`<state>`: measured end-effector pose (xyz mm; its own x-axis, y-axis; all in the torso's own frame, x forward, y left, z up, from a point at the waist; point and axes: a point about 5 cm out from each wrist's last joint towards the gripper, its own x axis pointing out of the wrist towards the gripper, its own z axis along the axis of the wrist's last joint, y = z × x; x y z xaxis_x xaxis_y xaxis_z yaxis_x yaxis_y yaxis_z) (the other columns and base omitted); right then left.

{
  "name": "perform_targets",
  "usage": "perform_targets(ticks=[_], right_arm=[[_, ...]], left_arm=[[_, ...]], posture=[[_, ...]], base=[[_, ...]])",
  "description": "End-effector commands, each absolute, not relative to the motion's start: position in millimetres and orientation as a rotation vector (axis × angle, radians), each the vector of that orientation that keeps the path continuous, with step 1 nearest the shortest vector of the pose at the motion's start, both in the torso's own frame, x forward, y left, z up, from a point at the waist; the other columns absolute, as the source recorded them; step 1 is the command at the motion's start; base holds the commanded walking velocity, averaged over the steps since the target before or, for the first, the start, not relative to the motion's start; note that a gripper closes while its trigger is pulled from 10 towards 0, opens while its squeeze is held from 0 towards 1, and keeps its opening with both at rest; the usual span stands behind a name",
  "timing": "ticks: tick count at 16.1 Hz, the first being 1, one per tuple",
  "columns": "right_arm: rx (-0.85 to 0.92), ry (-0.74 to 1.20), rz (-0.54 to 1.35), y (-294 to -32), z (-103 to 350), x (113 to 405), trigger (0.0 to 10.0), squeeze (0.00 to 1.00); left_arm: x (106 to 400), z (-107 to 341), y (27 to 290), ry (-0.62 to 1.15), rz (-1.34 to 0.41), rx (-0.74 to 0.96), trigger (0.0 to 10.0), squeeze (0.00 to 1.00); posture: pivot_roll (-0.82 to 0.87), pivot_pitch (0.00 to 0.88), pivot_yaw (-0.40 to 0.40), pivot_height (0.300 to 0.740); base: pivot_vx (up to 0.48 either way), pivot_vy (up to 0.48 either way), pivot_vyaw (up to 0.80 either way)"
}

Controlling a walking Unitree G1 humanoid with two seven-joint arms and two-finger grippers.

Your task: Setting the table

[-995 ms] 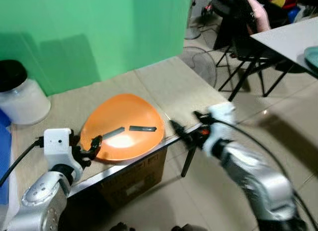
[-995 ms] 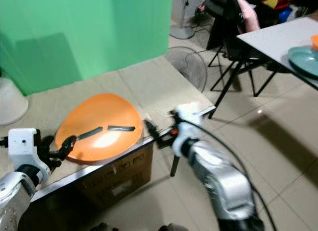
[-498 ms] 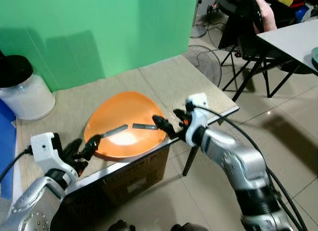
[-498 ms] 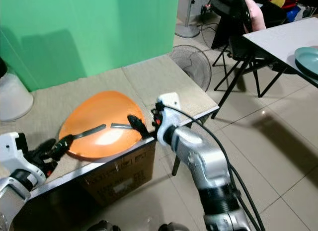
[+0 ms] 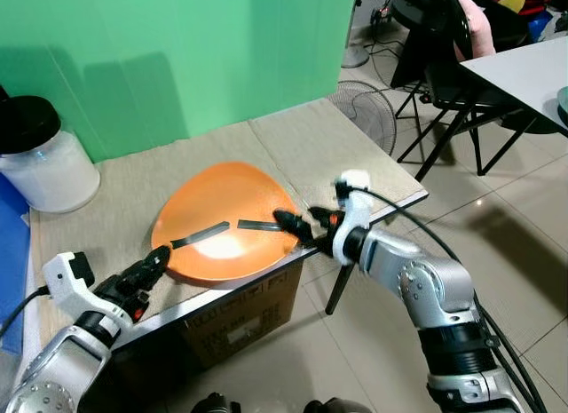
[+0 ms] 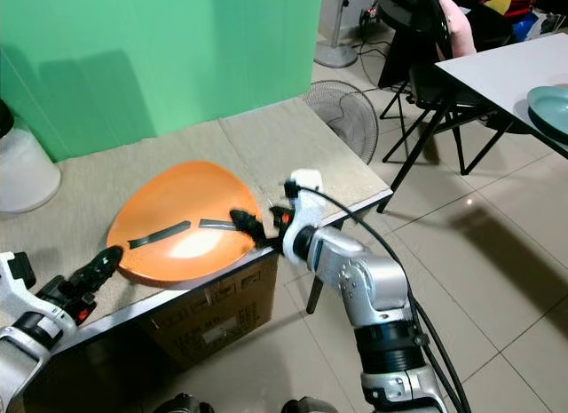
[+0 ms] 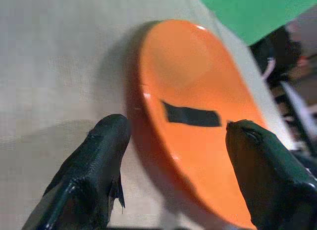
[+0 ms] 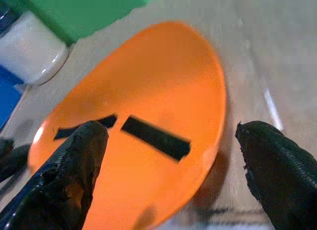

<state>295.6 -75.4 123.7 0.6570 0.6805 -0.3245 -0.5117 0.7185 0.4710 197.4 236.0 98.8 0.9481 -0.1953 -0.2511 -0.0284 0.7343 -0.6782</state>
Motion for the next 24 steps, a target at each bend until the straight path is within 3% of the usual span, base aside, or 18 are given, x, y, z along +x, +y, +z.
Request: perform_targets(ticks=[1,8,9,10,11,12,18,24], right_arm=[[0.387,0.527,0.730,-73,124,291,10.0,0.00],[0.461,0.580,0.797,-66,118,285,10.0,0.00],[0.468,0.585,0.807,-64,118,284,10.0,0.00],[0.476,0.588,0.812,-64,118,283,10.0,0.00],[0.477,0.589,0.812,-63,118,283,10.0,0.00],[0.487,0.589,0.811,-63,118,282,10.0,0.00],[0.509,0.592,0.823,-62,118,280,10.0,0.00],[0.500,0.590,0.827,-63,118,281,10.0,0.00]], left_arm=[[197,98,234,0.319,-0.132,-0.794,10.0,0.00],[207,81,233,0.396,-0.149,-0.925,10.0,0.00],[209,83,230,0.372,-0.173,-0.962,9.1,0.00],[211,86,227,0.346,-0.201,-1.001,5.0,0.00],[211,86,226,0.344,-0.212,-1.016,3.7,0.00],[210,85,219,0.352,-0.251,-1.035,0.1,0.00],[204,91,212,0.285,-0.333,-1.155,0.0,0.00],[204,94,221,0.195,-0.286,-1.169,0.0,0.00]], posture=[[-0.07,0.075,-0.027,0.740],[-0.07,0.094,-0.024,0.740],[-0.07,0.093,-0.024,0.740],[-0.07,0.097,-0.024,0.740],[-0.07,0.097,-0.024,0.740],[-0.08,0.099,-0.022,0.740],[-0.08,0.102,-0.021,0.740],[-0.08,0.099,-0.025,0.740]], base=[[0.000,0.000,0.00],[0.000,0.000,0.00],[0.000,0.000,0.00],[0.000,0.000,0.00],[0.000,0.000,0.00],[0.000,0.000,0.00],[0.000,0.000,0.00],[0.000,0.000,0.00]])
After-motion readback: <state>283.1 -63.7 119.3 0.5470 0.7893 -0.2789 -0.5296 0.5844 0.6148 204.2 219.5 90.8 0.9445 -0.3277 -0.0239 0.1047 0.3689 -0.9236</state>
